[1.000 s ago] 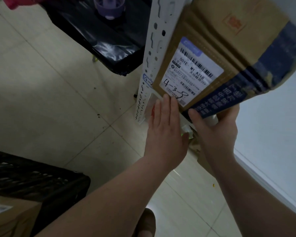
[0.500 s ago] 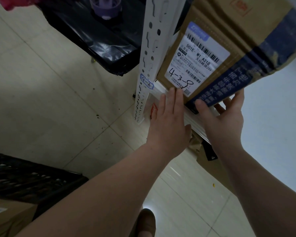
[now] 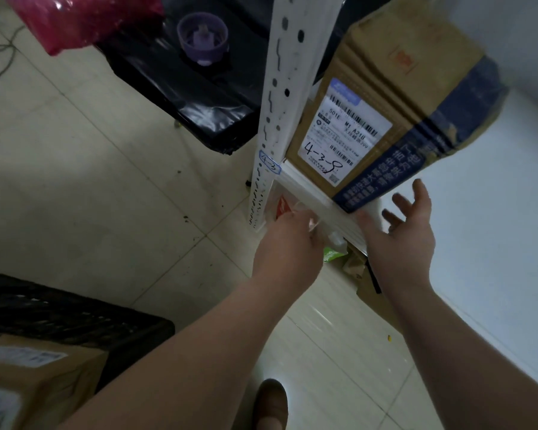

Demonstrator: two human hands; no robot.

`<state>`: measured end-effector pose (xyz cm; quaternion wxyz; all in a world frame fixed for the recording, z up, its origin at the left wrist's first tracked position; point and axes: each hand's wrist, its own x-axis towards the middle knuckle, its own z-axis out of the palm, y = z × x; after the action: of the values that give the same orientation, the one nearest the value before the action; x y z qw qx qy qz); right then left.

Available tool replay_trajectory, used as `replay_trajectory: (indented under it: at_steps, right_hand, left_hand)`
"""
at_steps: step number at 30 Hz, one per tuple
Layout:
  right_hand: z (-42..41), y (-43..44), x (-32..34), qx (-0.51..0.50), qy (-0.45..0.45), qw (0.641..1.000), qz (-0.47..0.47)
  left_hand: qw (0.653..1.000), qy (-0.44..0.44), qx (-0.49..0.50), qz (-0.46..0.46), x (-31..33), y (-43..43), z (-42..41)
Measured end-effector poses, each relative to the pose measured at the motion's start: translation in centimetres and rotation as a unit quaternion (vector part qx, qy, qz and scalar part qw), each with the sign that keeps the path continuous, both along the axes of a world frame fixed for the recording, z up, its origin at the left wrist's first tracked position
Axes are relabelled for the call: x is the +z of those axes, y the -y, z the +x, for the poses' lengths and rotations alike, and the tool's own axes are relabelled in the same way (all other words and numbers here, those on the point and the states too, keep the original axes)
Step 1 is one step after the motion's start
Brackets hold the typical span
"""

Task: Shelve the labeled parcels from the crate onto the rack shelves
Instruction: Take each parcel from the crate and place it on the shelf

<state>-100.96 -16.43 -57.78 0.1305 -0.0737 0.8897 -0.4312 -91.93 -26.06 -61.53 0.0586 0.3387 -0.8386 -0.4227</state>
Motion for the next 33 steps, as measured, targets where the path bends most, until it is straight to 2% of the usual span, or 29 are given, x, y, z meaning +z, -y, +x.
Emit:
replay_trajectory:
  at_steps: [3, 9, 17, 21, 25, 29, 33]
  right_hand:
    - [1.9, -0.8, 1.5, -0.026, 0.018, 0.999, 0.011]
    - [7.6, -2.9, 4.9, -0.033, 0.111, 0.993, -0.014]
    - [17.4, -6.5, 10.9, -0.043, 0.169, 0.985, -0.014]
    - [22.1, -9.1, 13.0, 0.003, 0.167, 0.985, 0.032]
    - [26.7, -12.0, 14.9, 0.059, 0.162, 0.982, 0.070]
    - [31.8, -14.8, 16.9, 0.069, 0.157, 0.984, 0.053]
    - [38.0, -18.0, 19.0, 0.084, 0.143, 0.986, 0.036]
  left_hand:
    - [0.999, 0.039, 0.004, 0.033, 2.4, -0.3, 1.7]
    - [0.995, 0.074, 0.019, 0.071, 8.0, -0.6, 5.2]
    - [0.993, 0.092, -0.040, 0.057, 15.2, -2.7, 12.6]
    - [0.992, 0.092, -0.065, 0.059, 17.9, -3.7, 16.2]
    - [0.994, 0.068, -0.050, 0.066, 21.1, -4.8, 20.3]
    - [0.998, 0.033, -0.036, 0.046, 24.0, -6.4, 25.9]
    - [0.996, 0.060, -0.060, 0.006, 26.3, -8.8, 33.1]
